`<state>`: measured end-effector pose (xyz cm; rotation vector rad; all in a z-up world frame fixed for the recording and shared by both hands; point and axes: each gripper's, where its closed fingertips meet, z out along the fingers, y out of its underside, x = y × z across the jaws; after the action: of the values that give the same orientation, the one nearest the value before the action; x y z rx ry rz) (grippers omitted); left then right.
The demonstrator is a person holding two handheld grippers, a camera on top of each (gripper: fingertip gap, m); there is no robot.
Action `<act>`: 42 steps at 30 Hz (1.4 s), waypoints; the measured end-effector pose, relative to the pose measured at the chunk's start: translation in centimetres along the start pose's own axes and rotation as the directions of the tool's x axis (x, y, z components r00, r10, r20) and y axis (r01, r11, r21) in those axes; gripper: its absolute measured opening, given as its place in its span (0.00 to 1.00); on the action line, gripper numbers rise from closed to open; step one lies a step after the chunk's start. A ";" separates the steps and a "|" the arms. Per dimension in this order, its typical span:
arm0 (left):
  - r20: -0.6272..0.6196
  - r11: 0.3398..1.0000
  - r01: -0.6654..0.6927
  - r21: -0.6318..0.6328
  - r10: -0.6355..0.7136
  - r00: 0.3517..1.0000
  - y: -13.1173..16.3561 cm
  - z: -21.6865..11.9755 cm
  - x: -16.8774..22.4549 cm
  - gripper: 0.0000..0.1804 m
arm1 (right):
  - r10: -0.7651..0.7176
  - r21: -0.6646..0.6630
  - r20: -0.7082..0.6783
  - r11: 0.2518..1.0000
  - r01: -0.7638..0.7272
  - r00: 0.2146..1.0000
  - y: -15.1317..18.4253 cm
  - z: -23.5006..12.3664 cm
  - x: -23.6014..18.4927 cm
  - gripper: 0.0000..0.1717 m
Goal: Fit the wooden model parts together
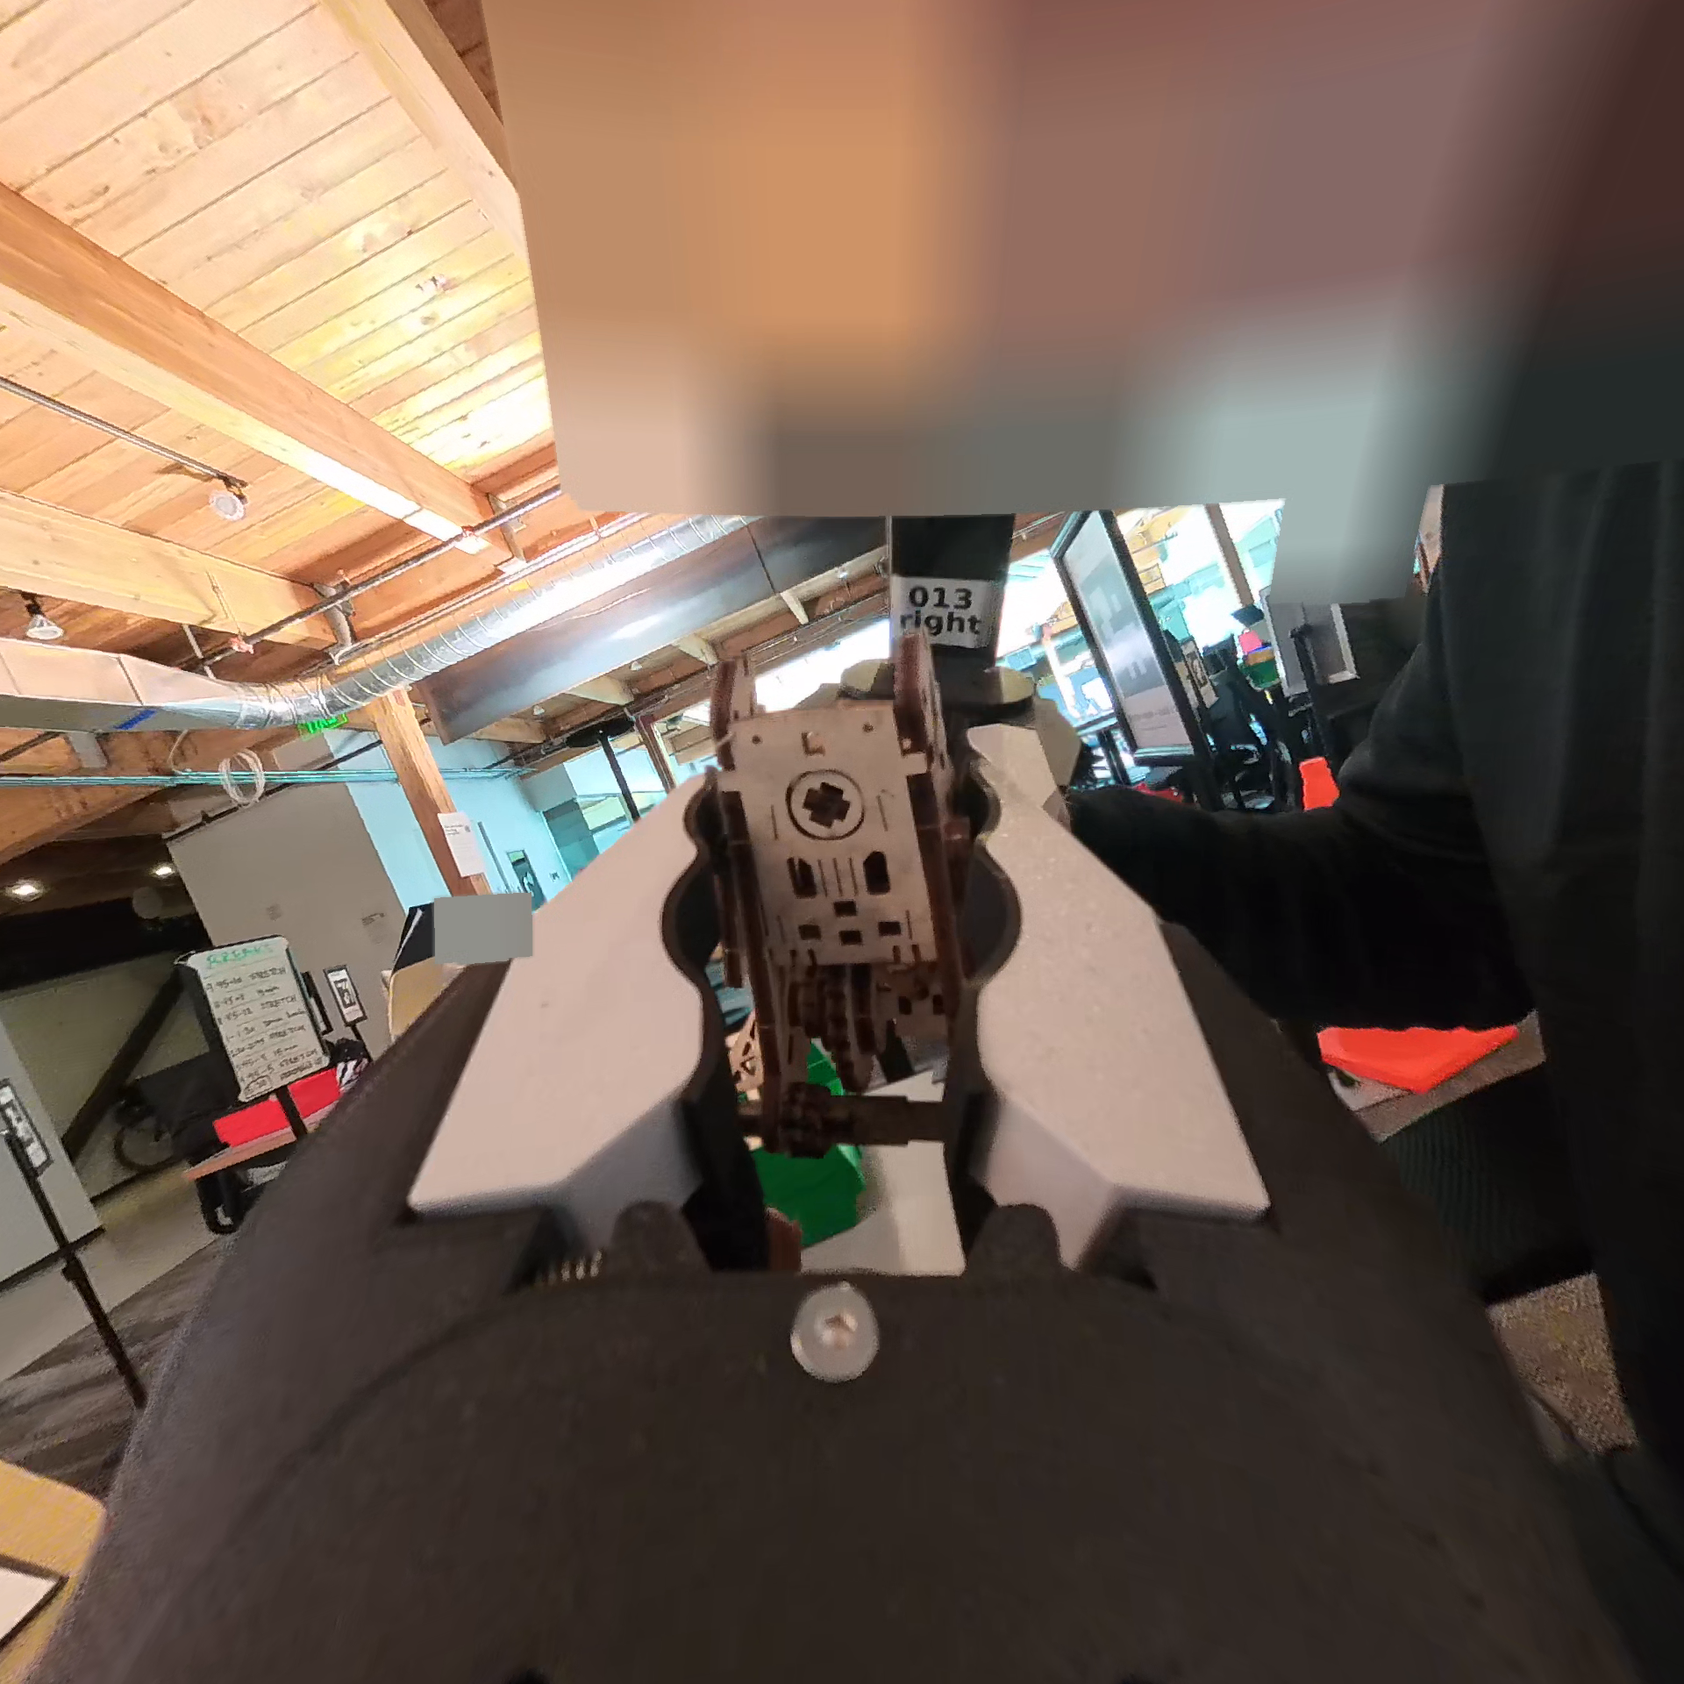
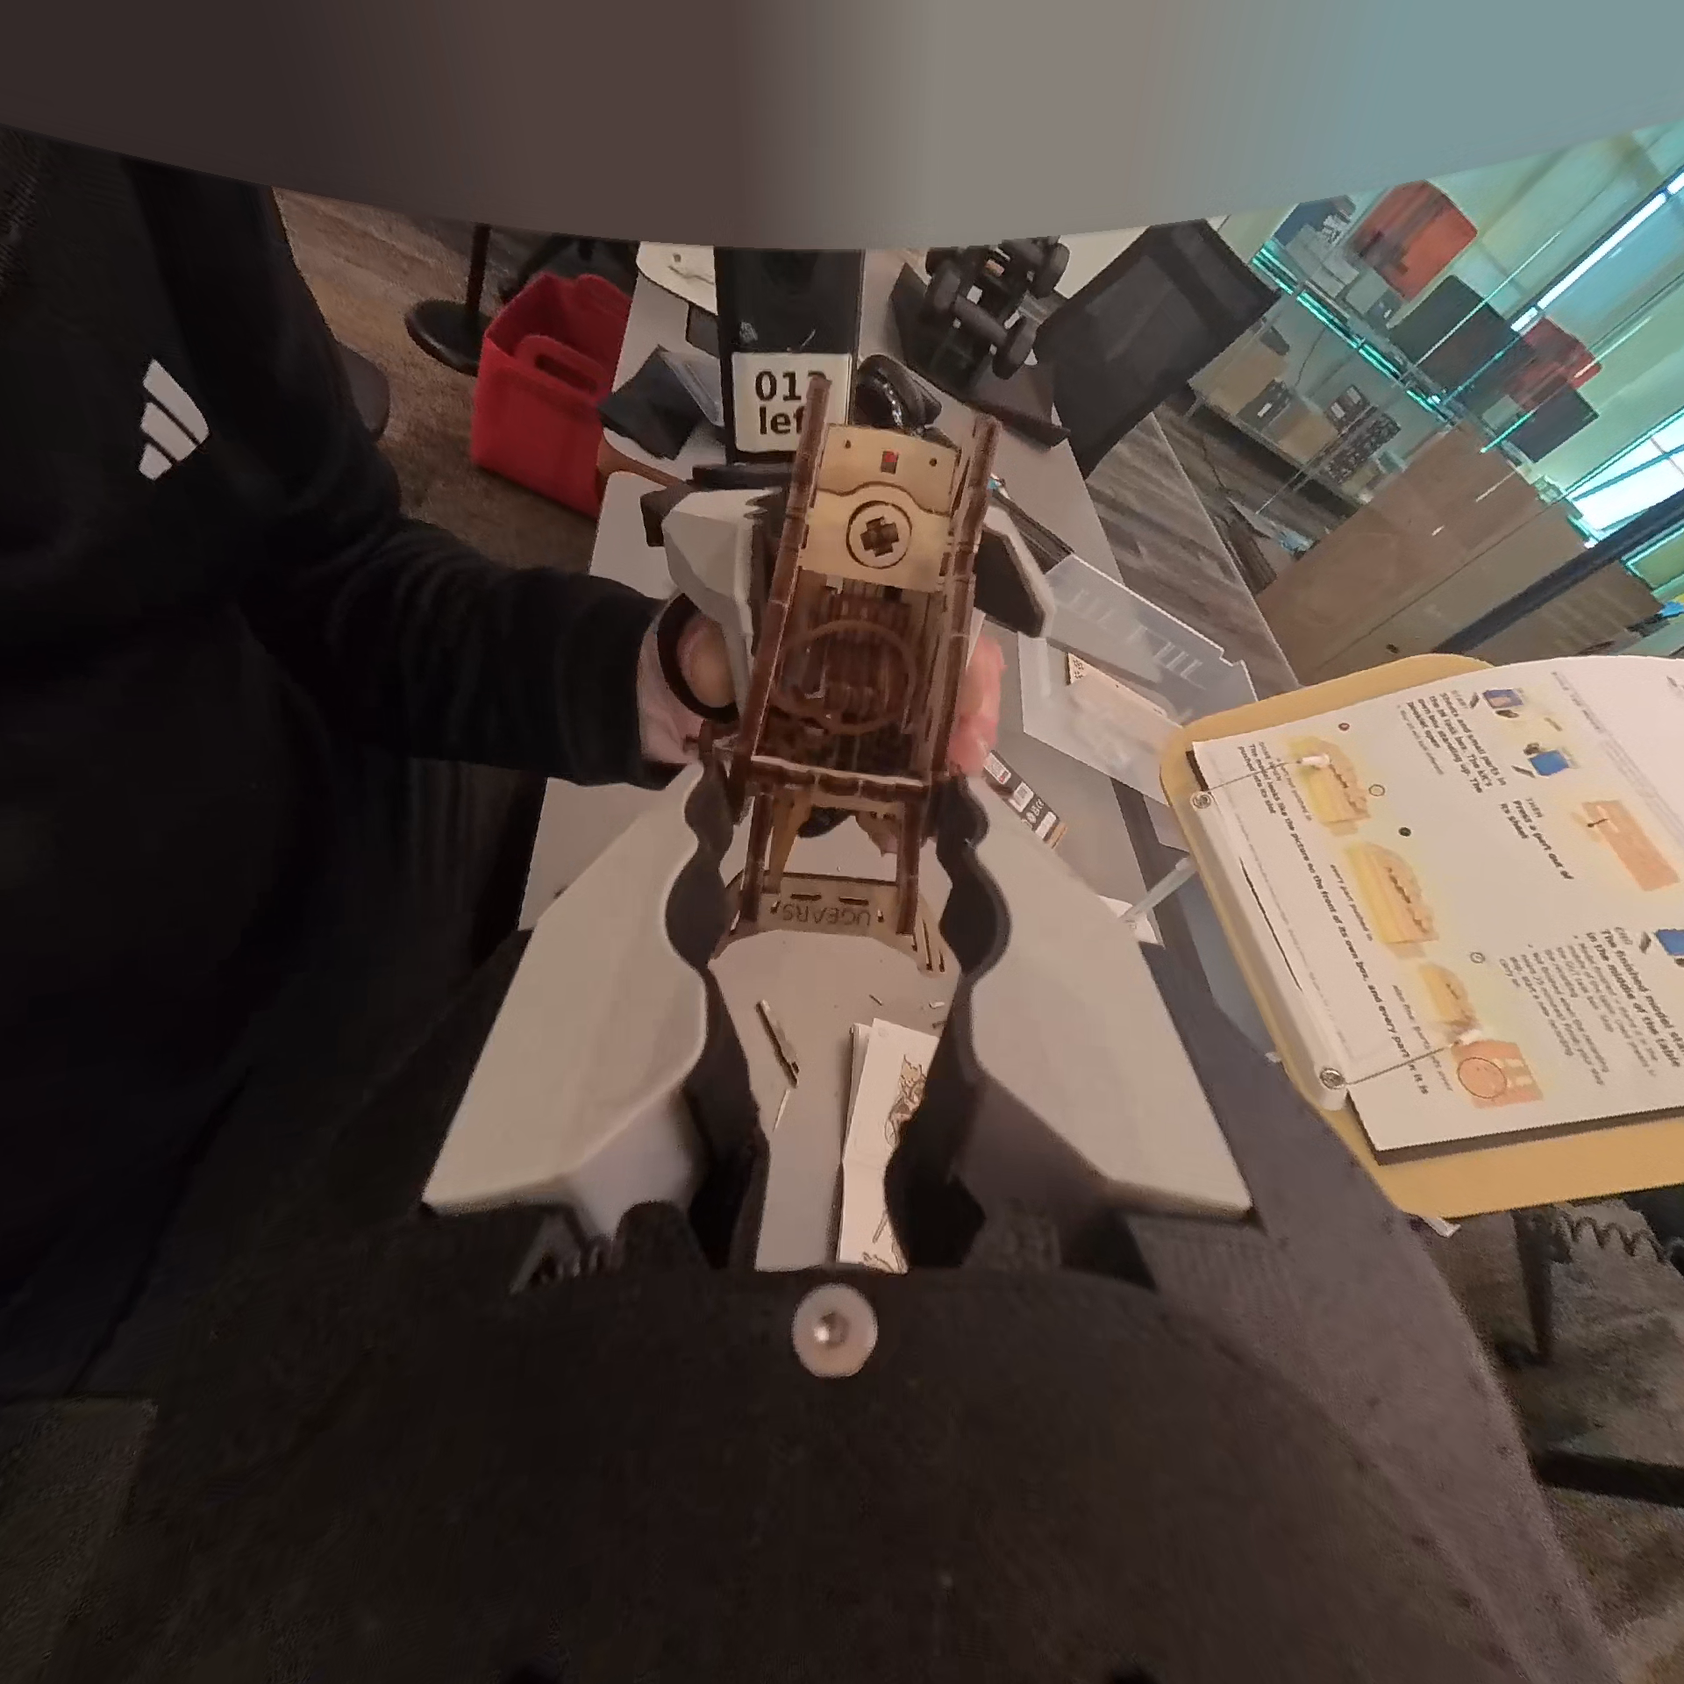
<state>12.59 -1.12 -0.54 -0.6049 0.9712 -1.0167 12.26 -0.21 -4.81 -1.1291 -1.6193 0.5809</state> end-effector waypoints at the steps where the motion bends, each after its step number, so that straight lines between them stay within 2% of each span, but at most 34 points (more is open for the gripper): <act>1: -0.011 1.000 -0.011 -0.012 0.011 1.000 0.2 -0.1 0.1 0.26 | -0.010 -0.018 -0.009 1.000 0.010 1.000 0.2 0.1 0.0 0.25; 9: 0.027 0.998 0.054 -0.018 -0.053 0.998 1.4 0.0 -1.1 0.29 | 0.079 -0.002 -0.035 0.997 -0.079 0.996 1.5 0.3 0.7 0.26; 16: 0.011 0.980 0.190 -0.051 -0.190 0.982 3.3 -0.1 -1.5 0.39 | 0.113 0.043 -0.049 0.993 -0.111 0.992 1.8 0.2 0.9 0.26; 19: 0.022 0.979 0.201 -0.031 -0.201 0.979 3.5 -0.1 -1.6 0.37 | 0.126 0.053 -0.060 0.991 -0.123 0.990 1.9 0.1 1.1 0.25; 21: -0.003 0.979 0.205 -0.018 -0.205 0.979 3.5 -0.1 -1.2 0.30 | 0.141 0.067 -0.066 0.988 -0.137 0.988 1.8 0.2 1.1 0.25; 33: 0.012 0.982 0.181 0.060 -0.182 0.983 3.0 -0.3 -1.3 0.30 | 0.196 0.112 -0.113 0.977 -0.183 0.974 1.2 0.4 1.4 0.27; 34: 0.002 0.986 0.161 0.037 -0.161 0.987 3.2 0.1 -0.9 0.30 | 0.194 0.066 -0.121 0.980 -0.188 0.973 2.0 0.9 1.3 0.28; 35: -0.022 0.991 0.131 -0.001 -0.131 0.991 3.6 0.8 0.0 0.30 | 0.193 -0.004 -0.106 0.981 -0.195 0.975 3.0 1.9 0.7 0.35; 36: -0.041 0.994 0.111 0.000 -0.111 0.993 3.4 1.3 0.7 0.31 | 0.190 -0.018 -0.083 0.981 -0.192 0.978 3.3 2.5 0.2 0.42; 37: -0.022 0.993 0.115 0.019 -0.114 0.993 3.0 1.2 0.4 0.30 | 0.182 0.009 -0.090 0.983 -0.182 0.979 2.9 2.2 0.2 0.42; 39: -0.009 0.991 0.132 0.014 -0.132 0.991 3.0 0.4 -0.4 0.30 | 0.174 0.050 -0.141 0.984 -0.169 0.975 1.8 0.7 1.2 0.34; 42: -0.013 0.990 0.140 0.028 -0.140 0.990 2.9 0.5 -0.3 0.29 | 0.168 0.011 -0.121 0.986 -0.168 0.978 2.0 0.7 1.1 0.34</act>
<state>14.17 0.40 -2.50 -0.6507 0.9319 -1.1583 12.33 1.79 -6.17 -1.2854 -1.4284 0.6093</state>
